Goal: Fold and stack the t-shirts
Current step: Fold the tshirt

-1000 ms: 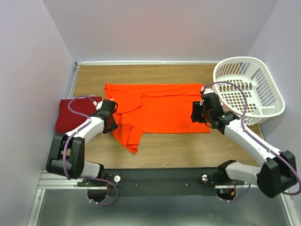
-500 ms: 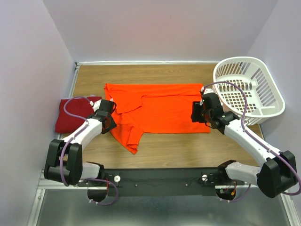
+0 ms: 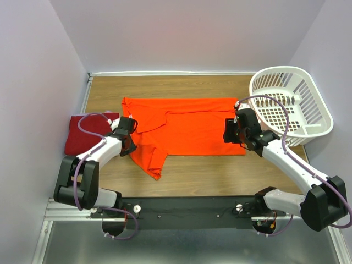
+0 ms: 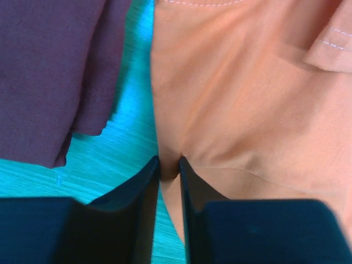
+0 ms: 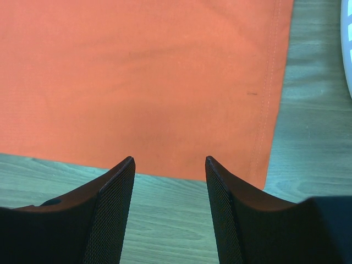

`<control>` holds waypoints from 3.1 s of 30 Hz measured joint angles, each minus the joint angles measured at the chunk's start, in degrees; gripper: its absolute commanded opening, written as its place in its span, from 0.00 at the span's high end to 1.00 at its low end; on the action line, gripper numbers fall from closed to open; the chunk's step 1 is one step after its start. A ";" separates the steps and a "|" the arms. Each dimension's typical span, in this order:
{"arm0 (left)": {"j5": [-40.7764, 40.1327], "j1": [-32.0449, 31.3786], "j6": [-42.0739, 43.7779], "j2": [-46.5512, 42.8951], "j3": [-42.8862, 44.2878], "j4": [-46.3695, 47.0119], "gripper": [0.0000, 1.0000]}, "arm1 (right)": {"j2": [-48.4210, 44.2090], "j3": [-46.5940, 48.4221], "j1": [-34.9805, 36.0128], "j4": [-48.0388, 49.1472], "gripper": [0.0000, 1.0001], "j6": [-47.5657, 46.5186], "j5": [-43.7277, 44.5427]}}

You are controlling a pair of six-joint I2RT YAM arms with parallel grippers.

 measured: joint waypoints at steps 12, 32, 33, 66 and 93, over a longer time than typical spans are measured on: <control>0.70 0.00 1.64 0.42 0.39 0.55 1.00 | 3.80 -0.20 -0.63 -2.27 0.30 5.38 3.02; 3.91 0.00 5.95 -0.81 0.37 1.99 1.00 | 4.90 -8.61 -8.50 -5.88 0.44 20.39 10.56; 4.07 0.00 6.01 -1.11 0.37 2.12 1.00 | 4.52 -8.90 -8.68 -5.73 0.44 20.90 10.78; 5.01 0.02 6.40 -4.20 0.35 1.55 1.00 | 3.39 -15.08 -10.99 4.15 1.00 25.99 10.05; 6.95 3.54 7.26 -16.41 2.14 -8.83 1.00 | -4.81 -13.77 -10.99 -6.64 1.00 25.92 1.84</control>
